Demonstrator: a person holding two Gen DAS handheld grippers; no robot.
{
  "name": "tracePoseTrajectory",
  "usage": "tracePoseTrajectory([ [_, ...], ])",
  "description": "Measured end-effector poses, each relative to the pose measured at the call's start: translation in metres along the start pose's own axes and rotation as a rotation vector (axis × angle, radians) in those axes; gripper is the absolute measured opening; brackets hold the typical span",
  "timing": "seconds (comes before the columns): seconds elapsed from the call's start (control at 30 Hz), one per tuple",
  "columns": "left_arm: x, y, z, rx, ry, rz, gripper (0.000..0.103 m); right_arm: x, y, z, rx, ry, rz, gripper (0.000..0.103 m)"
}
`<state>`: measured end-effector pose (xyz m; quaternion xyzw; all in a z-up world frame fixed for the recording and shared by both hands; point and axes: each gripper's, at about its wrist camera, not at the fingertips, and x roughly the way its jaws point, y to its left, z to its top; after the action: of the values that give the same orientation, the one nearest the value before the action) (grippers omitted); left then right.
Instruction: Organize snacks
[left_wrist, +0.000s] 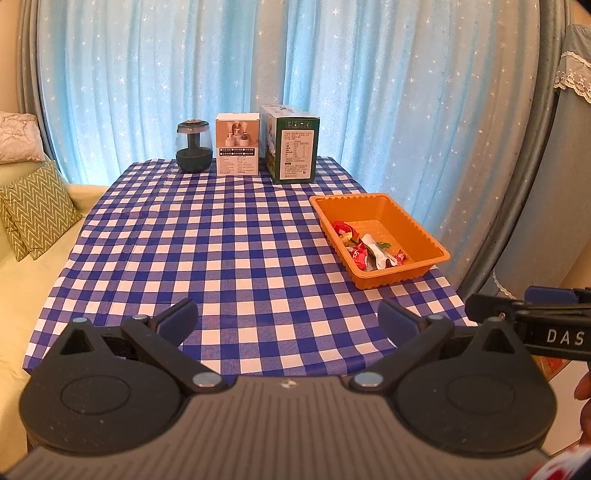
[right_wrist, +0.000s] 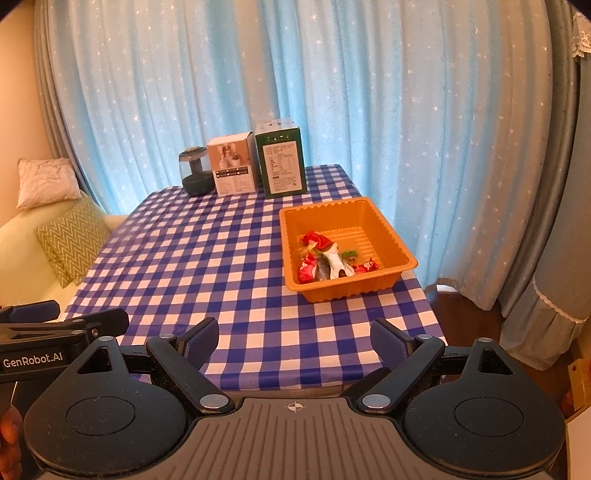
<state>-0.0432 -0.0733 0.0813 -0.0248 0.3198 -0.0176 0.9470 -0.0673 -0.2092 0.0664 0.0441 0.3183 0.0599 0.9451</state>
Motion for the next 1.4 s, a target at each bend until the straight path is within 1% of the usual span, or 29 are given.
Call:
tracePoseTrajectory([
  [1.4, 0.0024, -0.0023, -0.0053, -0.012, 0.003, -0.002, 0.103, 0.0028, 0.0010, -0.0014, -0.007, 0.002, 0.000, 0.089],
])
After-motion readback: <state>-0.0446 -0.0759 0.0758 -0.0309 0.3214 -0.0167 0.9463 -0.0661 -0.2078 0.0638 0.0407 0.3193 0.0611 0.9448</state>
